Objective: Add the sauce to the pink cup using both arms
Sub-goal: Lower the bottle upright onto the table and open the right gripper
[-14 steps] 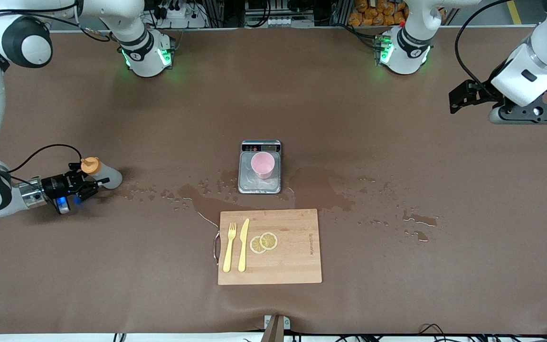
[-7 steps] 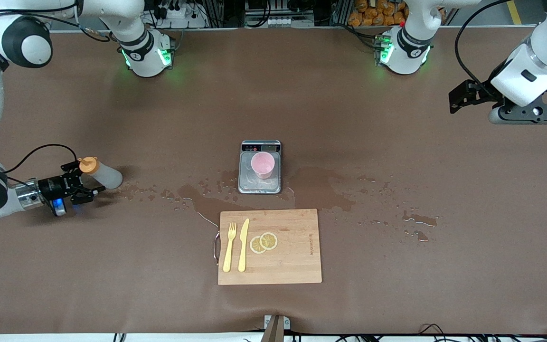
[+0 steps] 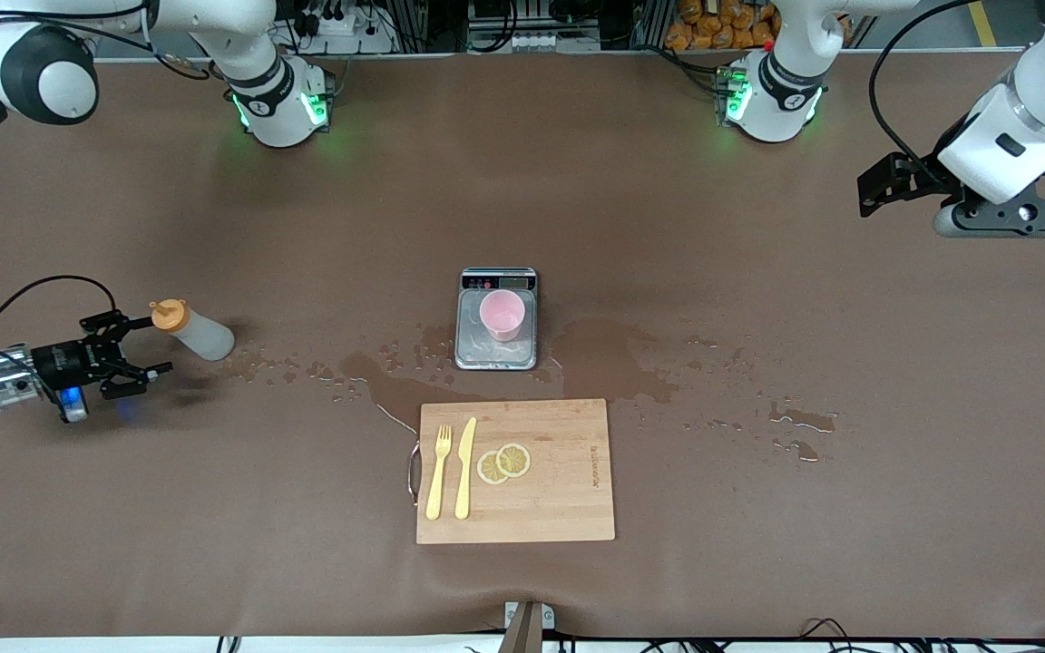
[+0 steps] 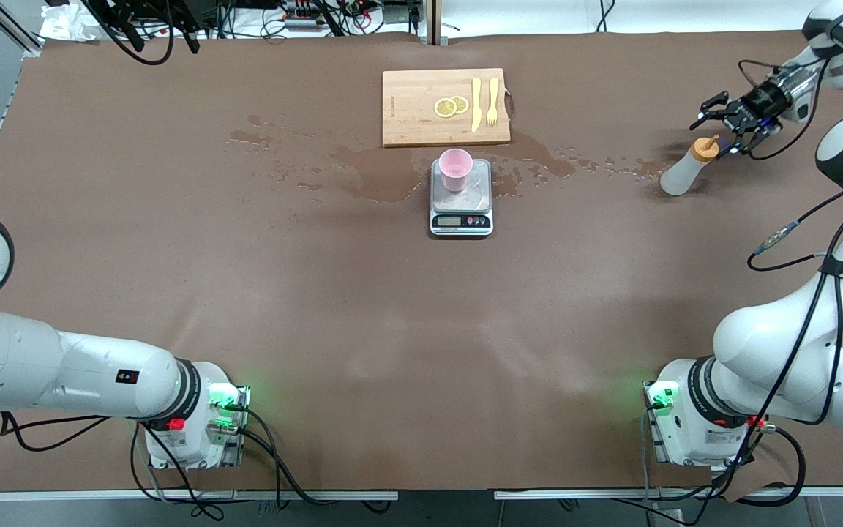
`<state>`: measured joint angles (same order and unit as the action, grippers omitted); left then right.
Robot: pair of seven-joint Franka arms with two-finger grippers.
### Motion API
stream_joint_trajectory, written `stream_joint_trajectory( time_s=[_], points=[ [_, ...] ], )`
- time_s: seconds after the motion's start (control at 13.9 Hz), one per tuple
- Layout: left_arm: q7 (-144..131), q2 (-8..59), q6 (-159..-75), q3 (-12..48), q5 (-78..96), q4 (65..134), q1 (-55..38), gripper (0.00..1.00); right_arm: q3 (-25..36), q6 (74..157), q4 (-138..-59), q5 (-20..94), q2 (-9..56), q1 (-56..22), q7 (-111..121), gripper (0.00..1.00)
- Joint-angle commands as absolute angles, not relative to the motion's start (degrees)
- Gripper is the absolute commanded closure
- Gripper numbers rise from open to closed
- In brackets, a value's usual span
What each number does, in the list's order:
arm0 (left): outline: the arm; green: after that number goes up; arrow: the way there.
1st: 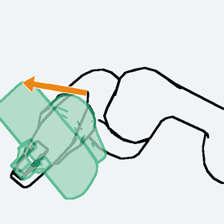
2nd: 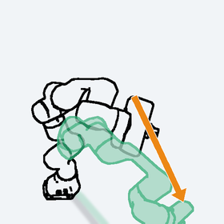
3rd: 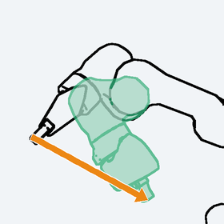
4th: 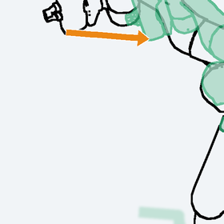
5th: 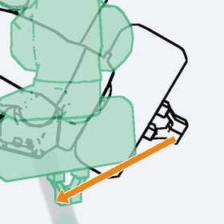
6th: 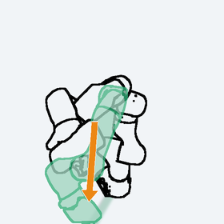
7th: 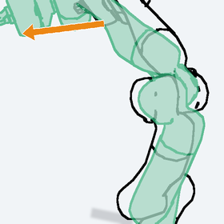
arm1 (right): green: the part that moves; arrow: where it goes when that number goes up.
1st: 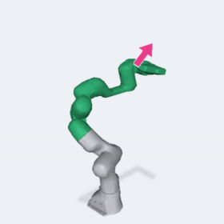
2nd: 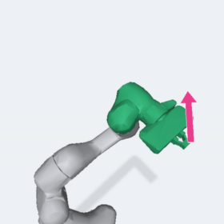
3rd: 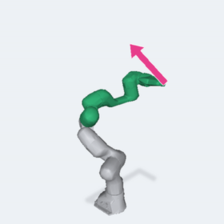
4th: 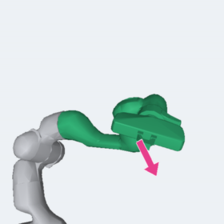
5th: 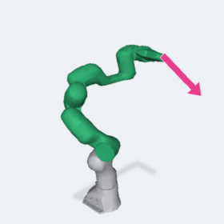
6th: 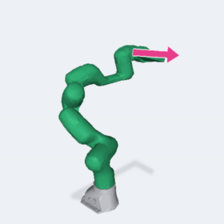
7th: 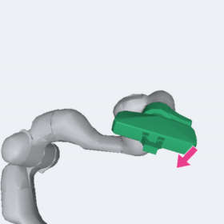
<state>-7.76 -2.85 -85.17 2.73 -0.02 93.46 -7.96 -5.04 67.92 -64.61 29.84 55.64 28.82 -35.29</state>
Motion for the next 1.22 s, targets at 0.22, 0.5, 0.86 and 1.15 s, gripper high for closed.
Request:
stream_joint_trajectory(
  time_s=[0.22, 0.5, 0.86, 1.15],
  points=[
    [-7.6, -3.2, -84.3, 3.4, -1.7, 93.3, -7.4, 0.00, -5.6, 63.6, -62.9, 24.9, 48.5, 23.8, -37.0, 0.00],
    [-7.6, -3.2, -84.3, 3.4, -1.8, 93.3, -7.4, 0.00, -5.6, 63.4, -63.0, 18.4, 42.7, 17.0, -37.1, 0.00],
    [-7.6, -3.2, -84.3, 3.4, -1.7, 93.3, -7.4, 0.00, -5.6, 63.5, -63.1, 11.1, 36.4, 9.0, -37.4, 0.00],
    [-7.6, -3.1, -84.3, 3.4, -1.7, 93.4, -7.3, 0.00, -5.2, 65.1, -63.8, 8.9, 31.7, 2.9, -38.4, 0.00]
  ],
)
